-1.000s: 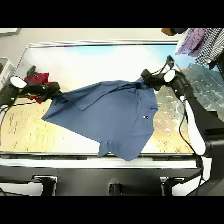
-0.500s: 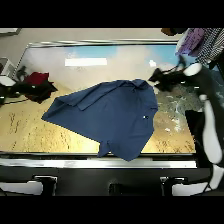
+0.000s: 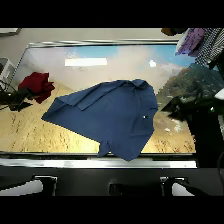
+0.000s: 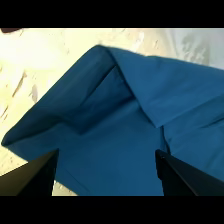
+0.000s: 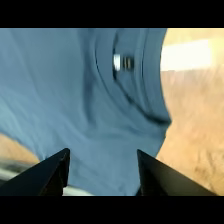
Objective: Fold the clothes and pants, and hang the long-sleeved shirts on hangers.
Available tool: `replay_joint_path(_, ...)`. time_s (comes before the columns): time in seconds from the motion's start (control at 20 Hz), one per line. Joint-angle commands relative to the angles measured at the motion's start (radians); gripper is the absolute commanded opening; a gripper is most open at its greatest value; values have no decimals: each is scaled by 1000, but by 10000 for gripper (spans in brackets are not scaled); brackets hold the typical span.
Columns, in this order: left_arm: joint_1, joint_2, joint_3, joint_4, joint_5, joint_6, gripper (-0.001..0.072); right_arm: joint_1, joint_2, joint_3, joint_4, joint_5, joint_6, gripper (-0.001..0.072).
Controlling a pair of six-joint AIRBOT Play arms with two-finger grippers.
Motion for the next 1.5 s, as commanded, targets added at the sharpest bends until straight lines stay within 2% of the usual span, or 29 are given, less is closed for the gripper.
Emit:
replay_joint_path(0.0, 5, 9, -75, 0, -17, 2, 704, 64, 110, -360, 98, -69, -45, 486)
replay_joint_path(0.25, -3, 10, -96, 0, -67, 3, 704, 262, 133, -591, 108, -128, -34, 485)
replay_joint_path(0.5, -3, 9, -96, 0, -73, 3, 704, 358, 133, -608, 107, -199, 42, 486)
replay_joint_path(0.75, -3, 9, -96, 0, -69, 3, 704, 364, 124, -609, 125, -283, 81, 486)
replay_joint_path(1.0, -3, 8, -96, 0, -58, 3, 705, 364, 69, -609, 219, -289, 51, 475)
replay_joint_path(1.05, -3, 8, -96, 0, -57, 3, 705, 365, 69, -609, 223, -288, 50, 450)
replay_joint_path(1.1, -3, 8, -96, 0, -57, 3, 705, 365, 69, -609, 226, -284, 48, 329)
replay_joint_path(1.15, -2, 8, -96, 0, -57, 3, 705, 365, 69, -609, 231, -279, 48, 311)
replay_joint_path(1.45, -3, 8, -97, 0, -38, 3, 705, 365, 69, -610, 232, -242, 49, 308)
